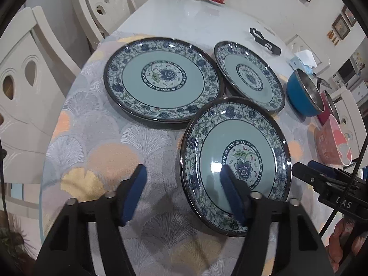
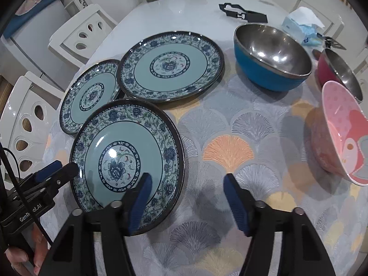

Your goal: Organize plates and bowls

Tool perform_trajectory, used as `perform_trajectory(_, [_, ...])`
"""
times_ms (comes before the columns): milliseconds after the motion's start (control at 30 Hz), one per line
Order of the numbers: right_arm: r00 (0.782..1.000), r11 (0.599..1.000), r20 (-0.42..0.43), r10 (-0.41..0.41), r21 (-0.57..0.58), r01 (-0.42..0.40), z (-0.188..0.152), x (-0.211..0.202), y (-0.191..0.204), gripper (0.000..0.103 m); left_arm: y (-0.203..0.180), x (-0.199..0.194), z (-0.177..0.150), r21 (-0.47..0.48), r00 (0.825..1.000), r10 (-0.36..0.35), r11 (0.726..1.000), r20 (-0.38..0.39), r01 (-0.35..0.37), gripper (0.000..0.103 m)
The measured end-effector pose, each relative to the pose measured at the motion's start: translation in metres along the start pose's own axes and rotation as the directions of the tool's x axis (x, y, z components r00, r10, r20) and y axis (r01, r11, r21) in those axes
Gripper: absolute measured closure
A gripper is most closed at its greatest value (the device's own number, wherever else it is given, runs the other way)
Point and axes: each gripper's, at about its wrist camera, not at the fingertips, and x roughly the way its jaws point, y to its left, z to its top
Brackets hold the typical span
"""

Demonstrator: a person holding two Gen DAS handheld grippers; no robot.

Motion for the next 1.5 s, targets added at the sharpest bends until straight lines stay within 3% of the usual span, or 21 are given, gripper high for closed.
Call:
perform_trajectory(300, [0.999, 1.000, -0.022, 0.026, -0.009, -0.026, 0.004, 0.013, 0.000, 0.052, 0.002, 0.010, 0.005, -0.008, 1.000, -0.023, 1.000, -0.021, 0.023, 0.049])
perform_trajectory(433, [0.999, 0.999, -0.028, 0.044, -0.015, -0.045, 0.006, 0.017, 0.002, 0.061, 0.005, 0.015, 0.005, -0.017, 0.999, -0.038, 0.999, -0.037, 0.037, 0.061])
perform_trajectory(500, [0.998, 0.998, -0.029, 0.061, -0.011, -0.061, 0.006, 0.019, 0.002, 0.067, 0.006, 0.015, 0.006, -0.017, 0.998, -0.055, 0.998, -0.033, 0.054, 0.077])
perform_trajectory(633, [0.996, 0.997, -0.038, 0.082, -0.001, -0.082, 0.007, 0.024, 0.002, 0.072, 0.009, 0.018, 0.007, -0.040, 0.995, -0.092, 0.995, -0.043, 0.091, 0.077])
perform_trajectory(967, [0.994, 0.994, -0.041, 0.105, -0.014, -0.105, 0.008, 0.031, 0.004, 0.076, 0.004, 0.023, 0.010, -0.023, 0.995, -0.093, 0.995, -0.047, 0.092, 0.077])
perform_trajectory(1500, [0.998, 0.995, -0.014, 0.065, -0.075, -0.066, 0.006, 0.017, 0.015, 0.075, 0.001, 0.018, 0.013, -0.030, 0.988, -0.154, 0.988, -0.032, 0.153, 0.077])
